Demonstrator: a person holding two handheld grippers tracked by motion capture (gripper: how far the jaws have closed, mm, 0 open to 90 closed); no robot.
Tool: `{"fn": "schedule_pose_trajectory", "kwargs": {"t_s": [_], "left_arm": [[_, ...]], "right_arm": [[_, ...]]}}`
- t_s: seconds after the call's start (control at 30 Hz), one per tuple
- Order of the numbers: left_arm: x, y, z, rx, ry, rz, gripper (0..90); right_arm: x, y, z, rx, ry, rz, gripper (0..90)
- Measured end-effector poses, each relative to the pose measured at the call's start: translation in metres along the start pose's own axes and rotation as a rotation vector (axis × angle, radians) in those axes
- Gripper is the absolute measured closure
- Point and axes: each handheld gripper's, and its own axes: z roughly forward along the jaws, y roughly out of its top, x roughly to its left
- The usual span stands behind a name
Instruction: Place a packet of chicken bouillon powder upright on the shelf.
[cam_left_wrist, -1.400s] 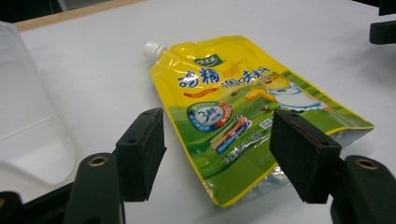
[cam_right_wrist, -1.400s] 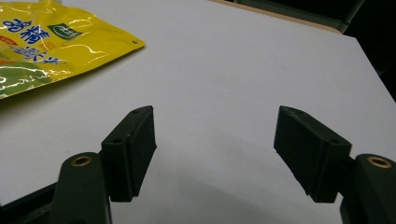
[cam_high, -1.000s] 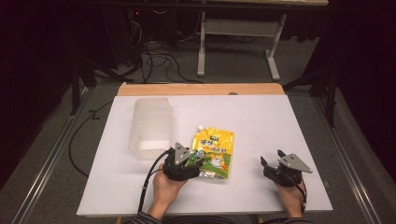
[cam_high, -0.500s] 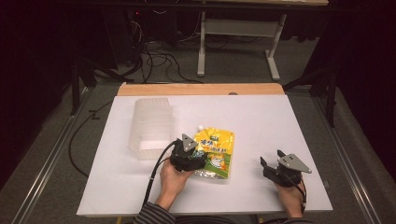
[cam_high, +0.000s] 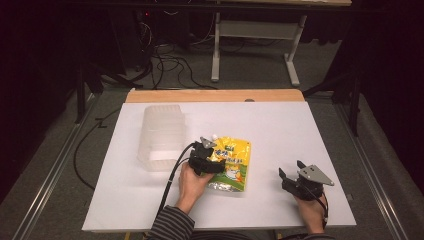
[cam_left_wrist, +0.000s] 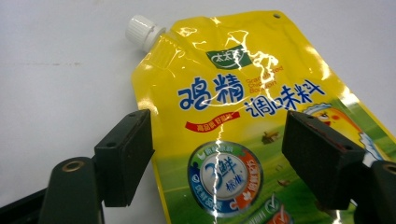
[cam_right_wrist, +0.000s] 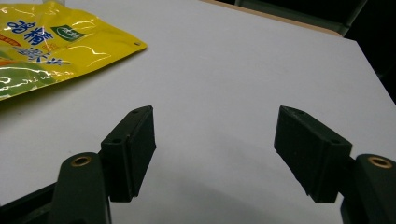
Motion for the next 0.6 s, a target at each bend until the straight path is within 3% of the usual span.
{"fn": "schedule_pose_trajectory", "kwargs": {"t_s": [0.33,0.37,0.4,0.43,0.6], "left_arm": [[0.006,0.008,0.013,0.016,0.01,-0.047,23.3],[0.009,0.007,0.016,0.037,0.015,-0.064,24.3],[0.009,0.007,0.016,0.037,0.015,-0.064,24.1],[0.012,0.005,0.02,0.07,0.032,-0.071,24.1],[0.01,0.005,0.022,0.074,0.042,-0.061,24.6]], "right_arm": [[0.0,0.0,0.0,0.005,-0.002,-0.005,29.9],[0.0,0.0,0.0,0.002,-0.002,-0.004,29.9],[0.0,0.0,0.0,0.002,-0.002,-0.004,29.9],[0.0,0.0,0.0,0.008,-0.002,-0.009,29.9],[0.001,0.0,0.0,0.008,-0.003,-0.012,29.9]]}}
